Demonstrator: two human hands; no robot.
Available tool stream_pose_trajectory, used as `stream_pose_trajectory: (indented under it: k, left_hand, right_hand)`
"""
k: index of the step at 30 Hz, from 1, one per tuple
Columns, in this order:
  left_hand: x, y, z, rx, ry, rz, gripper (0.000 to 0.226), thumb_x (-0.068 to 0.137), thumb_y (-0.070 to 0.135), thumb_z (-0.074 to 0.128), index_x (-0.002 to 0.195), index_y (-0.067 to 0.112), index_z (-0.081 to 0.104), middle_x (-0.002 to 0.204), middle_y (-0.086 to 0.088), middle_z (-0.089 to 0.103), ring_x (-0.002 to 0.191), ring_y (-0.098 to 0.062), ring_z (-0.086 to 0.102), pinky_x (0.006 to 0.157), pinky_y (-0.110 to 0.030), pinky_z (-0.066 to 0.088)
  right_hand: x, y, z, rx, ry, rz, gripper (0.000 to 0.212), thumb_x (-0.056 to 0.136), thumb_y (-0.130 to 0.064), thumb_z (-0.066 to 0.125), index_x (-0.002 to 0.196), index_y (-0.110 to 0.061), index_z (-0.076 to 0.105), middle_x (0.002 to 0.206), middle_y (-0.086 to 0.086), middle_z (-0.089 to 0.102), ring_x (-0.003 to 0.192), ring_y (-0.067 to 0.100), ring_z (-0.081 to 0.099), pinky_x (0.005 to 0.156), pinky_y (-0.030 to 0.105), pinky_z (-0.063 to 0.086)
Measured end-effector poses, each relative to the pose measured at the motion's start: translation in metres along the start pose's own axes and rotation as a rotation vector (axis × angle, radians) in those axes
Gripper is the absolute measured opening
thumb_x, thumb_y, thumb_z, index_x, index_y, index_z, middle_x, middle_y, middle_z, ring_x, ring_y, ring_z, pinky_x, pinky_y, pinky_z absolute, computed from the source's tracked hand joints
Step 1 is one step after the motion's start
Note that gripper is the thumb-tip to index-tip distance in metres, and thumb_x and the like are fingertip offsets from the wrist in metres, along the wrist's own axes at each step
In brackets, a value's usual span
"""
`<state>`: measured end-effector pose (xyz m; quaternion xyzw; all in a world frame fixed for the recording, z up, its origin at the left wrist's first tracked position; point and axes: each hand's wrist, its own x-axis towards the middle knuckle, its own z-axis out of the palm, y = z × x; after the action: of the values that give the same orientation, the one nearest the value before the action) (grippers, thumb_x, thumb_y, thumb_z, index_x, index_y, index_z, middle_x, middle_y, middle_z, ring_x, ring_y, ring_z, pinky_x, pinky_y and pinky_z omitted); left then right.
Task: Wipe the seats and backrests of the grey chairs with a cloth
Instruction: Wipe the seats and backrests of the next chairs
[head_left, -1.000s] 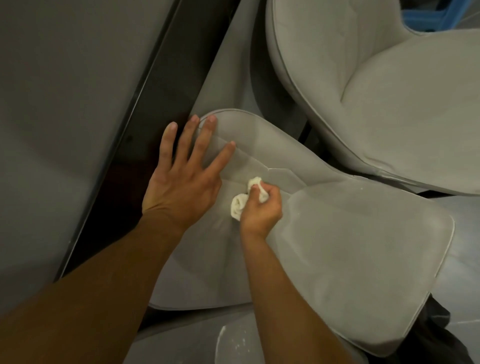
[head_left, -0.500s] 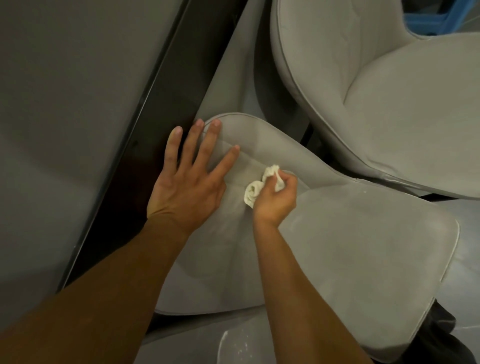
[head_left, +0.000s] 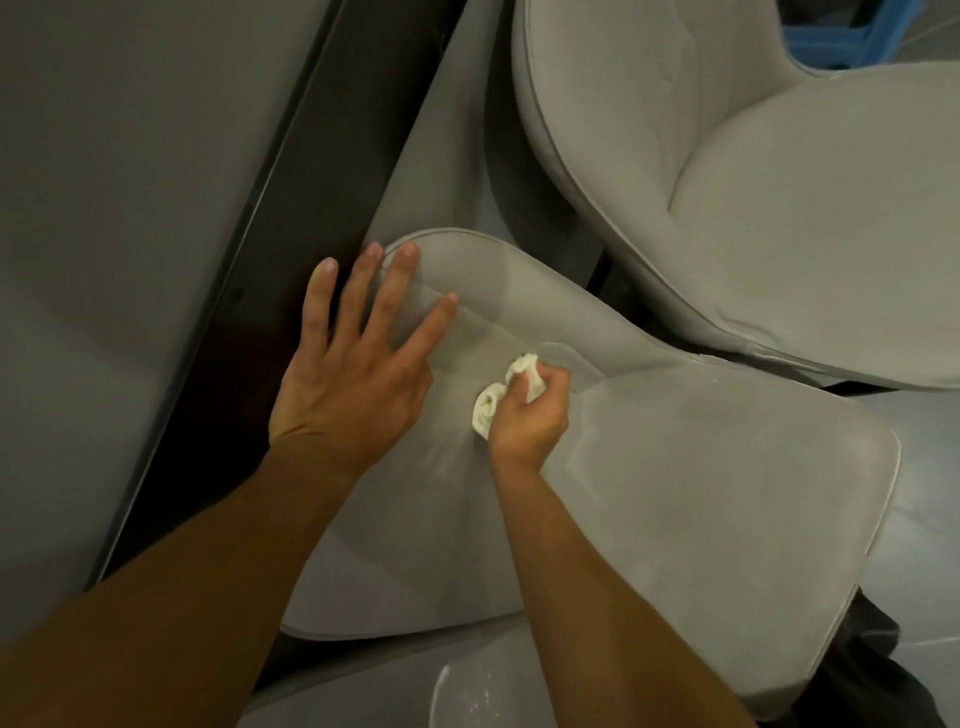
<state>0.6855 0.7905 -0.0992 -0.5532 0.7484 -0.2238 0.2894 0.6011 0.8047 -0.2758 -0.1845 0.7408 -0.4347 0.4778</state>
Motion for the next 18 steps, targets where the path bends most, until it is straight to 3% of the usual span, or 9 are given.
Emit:
stream_pose_trajectory:
  k: [5, 10, 12, 14, 16, 18]
  left_hand:
    - [0.002, 0.002, -0.001, 0.003, -0.005, -0.005, 0.065, 0.097, 0.043, 0.036, 0.160, 0.033, 0.022, 0.168, -0.017, -0.001, 0.154, -0.040, 0.003, 0.118, -0.052, -0.021]
    - [0.002, 0.002, -0.001, 0.006, -0.015, -0.008, 0.065, 0.098, 0.044, 0.035, 0.160, 0.033, 0.020, 0.168, -0.017, -0.004, 0.154, -0.039, 0.001, 0.118, -0.052, -0.023]
    - [0.002, 0.001, -0.002, -0.016, -0.014, -0.009, 0.066, 0.097, 0.043, 0.039, 0.160, 0.032, 0.022, 0.168, -0.017, -0.001, 0.154, -0.039, 0.002, 0.118, -0.051, -0.022]
    - [0.002, 0.001, -0.002, -0.024, -0.008, -0.010, 0.065, 0.097, 0.042, 0.042, 0.159, 0.032, 0.026, 0.168, -0.017, 0.002, 0.154, -0.040, 0.004, 0.119, -0.051, -0.021]
    - [0.002, 0.001, -0.002, -0.035, 0.004, -0.011, 0.064, 0.097, 0.041, 0.043, 0.159, 0.032, 0.029, 0.168, -0.017, 0.005, 0.154, -0.040, 0.006, 0.119, -0.051, -0.021]
    - [0.002, 0.001, -0.001, -0.040, 0.012, -0.008, 0.063, 0.097, 0.040, 0.043, 0.158, 0.031, 0.031, 0.168, -0.018, 0.006, 0.154, -0.040, 0.008, 0.120, -0.050, -0.022]
  right_hand:
    - [0.037, 0.000, 0.002, 0.062, 0.131, 0.250, 0.011, 0.093, -0.017, 0.061, 0.104, -0.016, 0.061, 0.095, -0.001, 0.063, 0.096, 0.025, 0.065, 0.080, 0.029, 0.049]
    - [-0.005, -0.018, -0.003, 0.224, -0.037, -0.159, 0.010, 0.093, -0.028, 0.065, 0.101, -0.022, 0.064, 0.100, -0.001, 0.068, 0.094, 0.015, 0.066, 0.085, 0.032, 0.054]
    - [0.002, -0.019, -0.005, 0.216, -0.031, -0.189, 0.009, 0.092, -0.025, 0.067, 0.099, -0.021, 0.064, 0.098, -0.001, 0.068, 0.092, 0.013, 0.066, 0.083, 0.029, 0.054]
    - [0.030, -0.008, -0.004, 0.180, 0.110, -0.038, 0.007, 0.090, -0.019, 0.068, 0.095, -0.016, 0.064, 0.093, -0.001, 0.068, 0.089, 0.018, 0.066, 0.084, 0.030, 0.053]
    - [0.061, 0.006, -0.006, 0.203, 0.225, 0.264, 0.007, 0.090, -0.020, 0.068, 0.091, -0.018, 0.061, 0.090, 0.002, 0.067, 0.087, 0.024, 0.067, 0.085, 0.036, 0.055]
    - [0.083, 0.017, -0.009, 0.199, 0.225, 0.453, 0.011, 0.090, -0.024, 0.067, 0.088, -0.021, 0.057, 0.090, 0.004, 0.067, 0.083, 0.025, 0.067, 0.083, 0.043, 0.058]
